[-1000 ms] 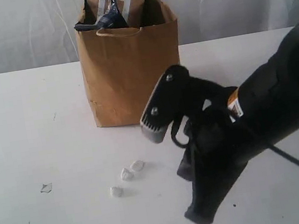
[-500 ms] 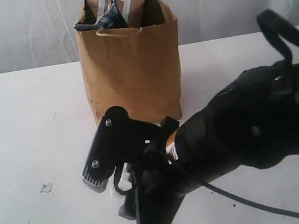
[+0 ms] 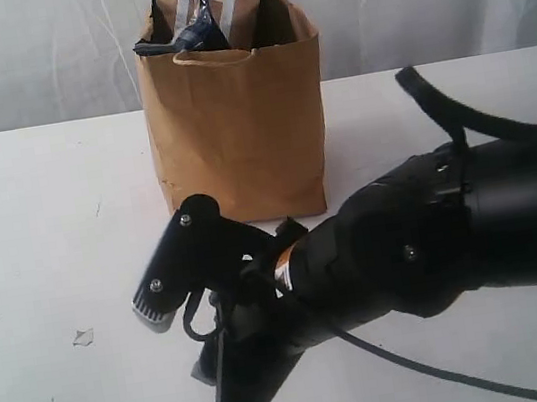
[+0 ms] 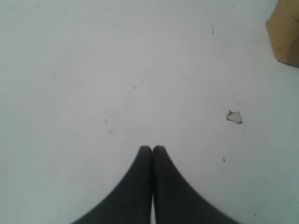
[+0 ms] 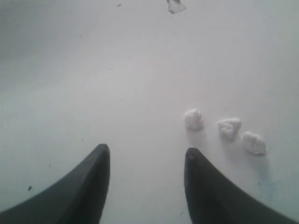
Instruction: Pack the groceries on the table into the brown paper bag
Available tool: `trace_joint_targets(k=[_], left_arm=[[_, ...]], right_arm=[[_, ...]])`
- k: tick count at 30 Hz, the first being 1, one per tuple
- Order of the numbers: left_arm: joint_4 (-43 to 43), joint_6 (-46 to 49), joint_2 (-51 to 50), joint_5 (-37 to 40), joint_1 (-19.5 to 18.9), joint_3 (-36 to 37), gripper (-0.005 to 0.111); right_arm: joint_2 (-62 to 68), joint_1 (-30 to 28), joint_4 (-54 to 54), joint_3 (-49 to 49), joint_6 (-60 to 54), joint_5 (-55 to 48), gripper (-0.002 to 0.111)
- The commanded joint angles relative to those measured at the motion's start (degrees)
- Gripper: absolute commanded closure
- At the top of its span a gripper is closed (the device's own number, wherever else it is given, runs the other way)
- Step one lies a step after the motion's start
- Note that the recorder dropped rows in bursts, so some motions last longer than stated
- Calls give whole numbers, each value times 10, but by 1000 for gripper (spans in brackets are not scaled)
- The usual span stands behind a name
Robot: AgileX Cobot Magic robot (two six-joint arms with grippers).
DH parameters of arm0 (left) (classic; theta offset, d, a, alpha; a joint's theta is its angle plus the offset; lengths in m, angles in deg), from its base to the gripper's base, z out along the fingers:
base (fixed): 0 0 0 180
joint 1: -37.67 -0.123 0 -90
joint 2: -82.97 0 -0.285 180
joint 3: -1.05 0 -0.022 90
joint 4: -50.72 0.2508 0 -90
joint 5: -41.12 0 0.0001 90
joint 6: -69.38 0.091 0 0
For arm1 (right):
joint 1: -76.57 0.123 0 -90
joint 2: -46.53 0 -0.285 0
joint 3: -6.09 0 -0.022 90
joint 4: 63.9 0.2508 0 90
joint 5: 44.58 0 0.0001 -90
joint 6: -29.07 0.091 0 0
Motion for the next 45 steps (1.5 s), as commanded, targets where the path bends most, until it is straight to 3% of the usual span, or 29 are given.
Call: trace_joint_targets(k=[1,8,17,23,29,34,37,41,45], left_arm=[[3,-1,2,-1,-3,2,107],[3,-1,2,-1,-3,2,107],[3,-1,2,-1,-3,2,107],[3,-1,2,-1,-3,2,107],[3,-1,2,-1,-3,2,107],[3,-1,2,-1,-3,2,107],[3,-1,2,-1,-3,2,107],[3,-1,2,-1,-3,2,107],[3,-1,2,-1,-3,2,107]], right_arm=[[27,2,4,-3,-7,67,61],[90,-2,5,-45,-2,60,61],[165,-62,4,-114,-2,29,61],[168,-88,-75,-114,-3,44,61],[172,-107,-84,-87,7,134,61],[172,-107,-112,-5,68,379,61],[168,-107,-113,36,88,472,61],[151,-107,-113,43,105,450,61],[123,-114,-113,41,253,406,61]])
